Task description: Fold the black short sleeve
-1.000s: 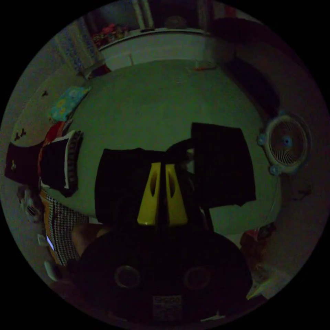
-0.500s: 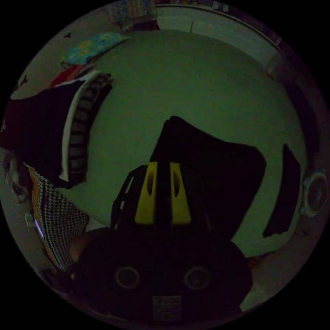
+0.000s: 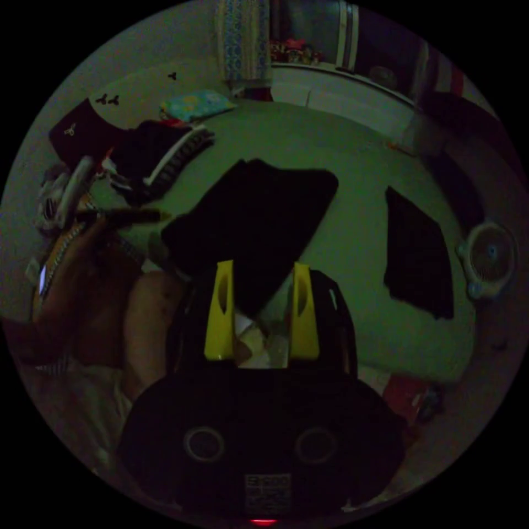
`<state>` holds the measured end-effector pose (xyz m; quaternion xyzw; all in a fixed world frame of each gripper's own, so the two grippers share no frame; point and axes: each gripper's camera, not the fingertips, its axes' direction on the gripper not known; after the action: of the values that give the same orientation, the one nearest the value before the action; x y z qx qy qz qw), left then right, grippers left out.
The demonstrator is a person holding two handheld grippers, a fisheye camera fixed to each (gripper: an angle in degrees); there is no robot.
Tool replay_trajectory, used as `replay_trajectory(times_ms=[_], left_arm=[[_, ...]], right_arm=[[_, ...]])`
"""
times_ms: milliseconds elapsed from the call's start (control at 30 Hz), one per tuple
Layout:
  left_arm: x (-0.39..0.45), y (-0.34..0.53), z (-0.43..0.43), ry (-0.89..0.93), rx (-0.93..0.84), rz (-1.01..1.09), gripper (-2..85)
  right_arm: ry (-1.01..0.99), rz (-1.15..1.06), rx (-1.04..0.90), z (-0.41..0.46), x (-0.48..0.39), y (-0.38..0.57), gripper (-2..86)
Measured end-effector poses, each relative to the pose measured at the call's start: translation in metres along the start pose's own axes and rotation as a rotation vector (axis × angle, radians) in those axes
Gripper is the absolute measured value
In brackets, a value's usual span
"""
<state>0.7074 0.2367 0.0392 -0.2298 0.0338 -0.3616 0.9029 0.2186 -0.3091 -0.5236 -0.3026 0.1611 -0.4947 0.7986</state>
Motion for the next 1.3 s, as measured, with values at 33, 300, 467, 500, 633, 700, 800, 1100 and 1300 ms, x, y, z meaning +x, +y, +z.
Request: replay_trajectory(times_ms=[33, 300, 467, 500, 633, 700, 800, 1100, 1300], left_arm=[[-0.006, -0.001, -0.002, -0.011, -0.011, 0.000, 9.8], [-0.039, -0.005, -0.003, -0.107, -0.151, 0.019, 12.1], [-0.049, -0.005, -0.017, -0.139, -0.166, 0.025, 5.5], [-0.049, -0.003, -0.028, -0.144, -0.139, 0.031, 3.9], [-0.052, 0.005, -0.064, -0.054, -0.084, 0.069, 2.5], [-0.055, 0.010, -0.070, -0.032, -0.099, 0.081, 2.3], [-0.069, 0.019, -0.064, -0.060, -0.186, 0.060, 2.3], [-0.097, 0.037, -0.106, -0.039, -0.196, -0.006, 5.7], [-0.096, 0.039, -0.129, 0.071, -0.175, 0.044, 18.4]], right_arm=[[0.016, 0.021, -0.009, 0.009, -0.011, 0.018, 12.5], [0.202, 0.075, -0.050, 0.068, -0.072, 0.058, 9.7], [0.240, 0.204, 0.111, 0.049, -0.077, 0.067, -0.2], [0.221, 0.222, 0.132, 0.045, -0.076, 0.070, -0.8], [0.111, 0.357, 0.197, 0.031, -0.063, 0.092, -1.6], [0.037, 0.404, 0.185, 0.038, -0.058, 0.100, -1.6], [-0.007, 0.474, 0.085, 0.062, -0.053, 0.108, -1.5], [0.007, 0.312, 0.119, 0.049, -0.054, 0.064, 6.2], [-0.010, 0.127, 0.208, 0.053, -0.054, -0.045, 13.0]])
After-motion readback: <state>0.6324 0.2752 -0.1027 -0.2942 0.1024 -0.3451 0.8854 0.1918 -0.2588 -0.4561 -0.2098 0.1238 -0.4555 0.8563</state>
